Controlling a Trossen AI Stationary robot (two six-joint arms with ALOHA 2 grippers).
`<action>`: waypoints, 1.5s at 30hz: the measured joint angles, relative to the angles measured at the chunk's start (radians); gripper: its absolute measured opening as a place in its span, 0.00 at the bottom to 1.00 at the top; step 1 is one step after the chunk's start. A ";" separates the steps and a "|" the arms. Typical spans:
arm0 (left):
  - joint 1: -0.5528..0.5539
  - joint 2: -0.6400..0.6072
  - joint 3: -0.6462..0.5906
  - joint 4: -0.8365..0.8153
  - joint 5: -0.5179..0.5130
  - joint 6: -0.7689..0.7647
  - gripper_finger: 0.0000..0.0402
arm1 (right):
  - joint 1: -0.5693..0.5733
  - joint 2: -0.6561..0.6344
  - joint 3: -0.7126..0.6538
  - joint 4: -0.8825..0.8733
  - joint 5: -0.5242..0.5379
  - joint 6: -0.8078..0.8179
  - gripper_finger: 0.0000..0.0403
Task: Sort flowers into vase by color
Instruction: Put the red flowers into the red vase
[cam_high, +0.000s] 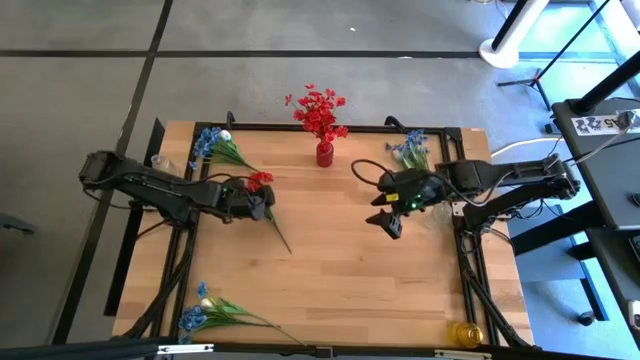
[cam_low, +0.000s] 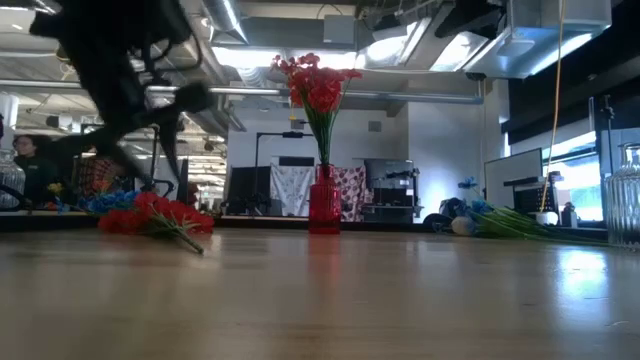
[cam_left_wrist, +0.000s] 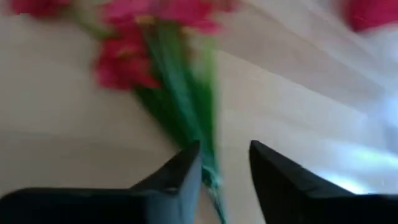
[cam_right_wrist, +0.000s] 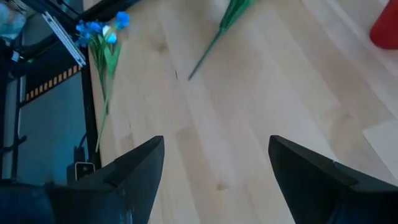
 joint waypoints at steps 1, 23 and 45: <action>0.020 0.000 -0.021 -0.006 0.014 -0.026 0.39 | -0.009 0.000 0.000 0.011 0.000 -0.003 0.72; 0.255 0.130 -0.203 0.453 0.050 -0.002 0.19 | -0.022 0.082 0.000 0.207 0.064 -0.104 0.72; -0.145 0.083 0.234 0.815 -0.164 1.075 0.01 | 0.039 0.297 0.000 0.518 0.201 0.219 0.72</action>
